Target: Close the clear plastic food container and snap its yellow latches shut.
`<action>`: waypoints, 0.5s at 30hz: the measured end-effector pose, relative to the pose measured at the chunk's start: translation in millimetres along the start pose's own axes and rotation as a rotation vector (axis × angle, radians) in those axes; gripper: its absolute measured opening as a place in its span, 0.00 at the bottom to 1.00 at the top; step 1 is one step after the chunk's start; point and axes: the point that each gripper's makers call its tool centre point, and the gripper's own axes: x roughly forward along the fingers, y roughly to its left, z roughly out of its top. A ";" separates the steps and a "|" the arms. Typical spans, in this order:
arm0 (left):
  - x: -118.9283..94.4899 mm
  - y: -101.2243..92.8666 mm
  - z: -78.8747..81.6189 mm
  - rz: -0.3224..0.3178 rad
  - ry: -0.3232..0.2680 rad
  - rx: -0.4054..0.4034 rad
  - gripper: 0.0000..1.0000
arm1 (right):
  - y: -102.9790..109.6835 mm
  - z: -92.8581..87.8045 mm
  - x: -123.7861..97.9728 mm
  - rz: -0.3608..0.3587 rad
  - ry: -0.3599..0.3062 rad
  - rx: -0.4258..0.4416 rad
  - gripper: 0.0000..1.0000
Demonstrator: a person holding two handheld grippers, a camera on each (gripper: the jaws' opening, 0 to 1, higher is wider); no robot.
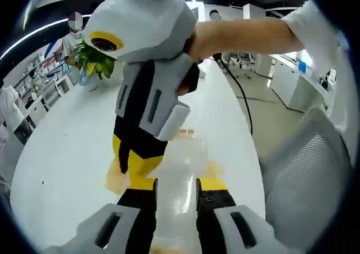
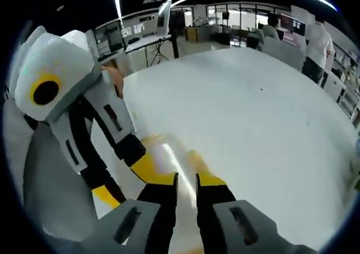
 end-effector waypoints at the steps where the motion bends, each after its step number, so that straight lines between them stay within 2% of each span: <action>1: -0.4 0.5 -1.3 -0.008 0.014 0.012 0.21 | -0.5 0.0 0.6 -0.003 0.001 -0.005 0.09; 4: 0.4 -1.3 -2.7 -0.010 0.015 0.017 0.22 | -2.9 1.5 3.0 -0.002 -0.001 -0.007 0.10; 10: -0.5 -3.7 -5.6 -0.008 0.021 0.036 0.23 | -6.2 4.1 2.8 -0.009 -0.007 -0.025 0.19; 15: -0.4 -6.2 -5.6 -0.014 0.014 0.020 0.26 | -5.0 -3.7 6.9 0.027 0.036 -0.015 0.26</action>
